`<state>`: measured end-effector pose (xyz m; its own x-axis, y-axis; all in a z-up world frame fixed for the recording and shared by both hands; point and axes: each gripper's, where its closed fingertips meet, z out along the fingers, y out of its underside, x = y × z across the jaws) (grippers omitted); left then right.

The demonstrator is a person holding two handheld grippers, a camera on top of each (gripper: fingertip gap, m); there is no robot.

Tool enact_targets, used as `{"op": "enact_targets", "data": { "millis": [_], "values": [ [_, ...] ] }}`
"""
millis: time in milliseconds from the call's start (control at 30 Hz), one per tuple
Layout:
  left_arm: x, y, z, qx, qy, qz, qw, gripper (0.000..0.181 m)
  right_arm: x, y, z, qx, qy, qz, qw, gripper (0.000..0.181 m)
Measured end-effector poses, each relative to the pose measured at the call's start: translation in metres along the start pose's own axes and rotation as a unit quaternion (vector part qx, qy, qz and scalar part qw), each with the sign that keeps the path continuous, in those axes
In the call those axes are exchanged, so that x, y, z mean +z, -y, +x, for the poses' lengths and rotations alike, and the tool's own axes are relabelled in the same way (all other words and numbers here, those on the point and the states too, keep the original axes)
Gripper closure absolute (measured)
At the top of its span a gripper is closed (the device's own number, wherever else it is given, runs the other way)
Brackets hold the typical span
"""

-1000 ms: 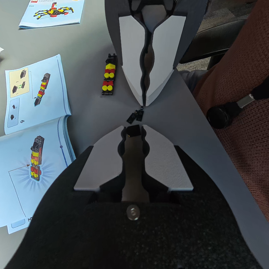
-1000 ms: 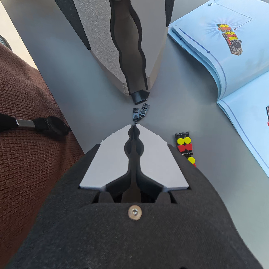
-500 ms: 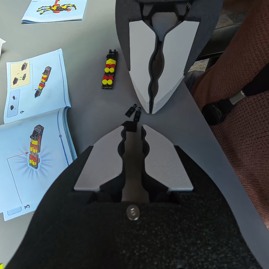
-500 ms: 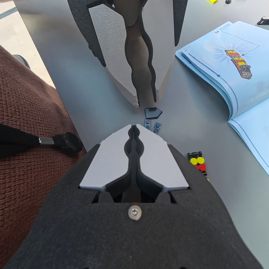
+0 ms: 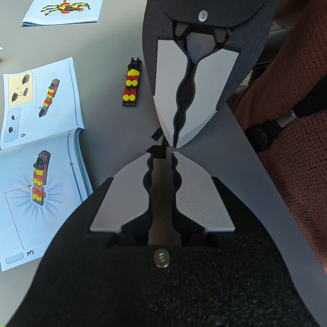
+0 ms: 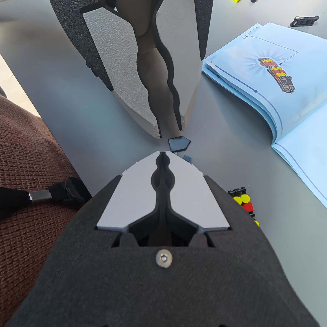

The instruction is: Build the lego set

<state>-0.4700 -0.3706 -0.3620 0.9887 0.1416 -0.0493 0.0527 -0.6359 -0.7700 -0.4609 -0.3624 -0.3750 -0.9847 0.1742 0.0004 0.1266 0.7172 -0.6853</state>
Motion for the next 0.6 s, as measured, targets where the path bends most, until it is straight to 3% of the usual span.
{"op": "enact_targets", "data": {
  "millis": [400, 600],
  "values": [
    [0.0, 0.0, 0.0, 0.005, -0.006, -0.001, 1.0, 0.162, -0.001, 0.0, 0.008, 0.002, -0.014, -0.003, 1.0, 0.181],
    [-0.004, 0.0, -0.005, 0.003, 0.007, 0.0, 1.0, 0.16, -0.023, 0.005, 0.024, 0.028, -0.028, 0.024, 0.999, 0.174]
  ]
}}
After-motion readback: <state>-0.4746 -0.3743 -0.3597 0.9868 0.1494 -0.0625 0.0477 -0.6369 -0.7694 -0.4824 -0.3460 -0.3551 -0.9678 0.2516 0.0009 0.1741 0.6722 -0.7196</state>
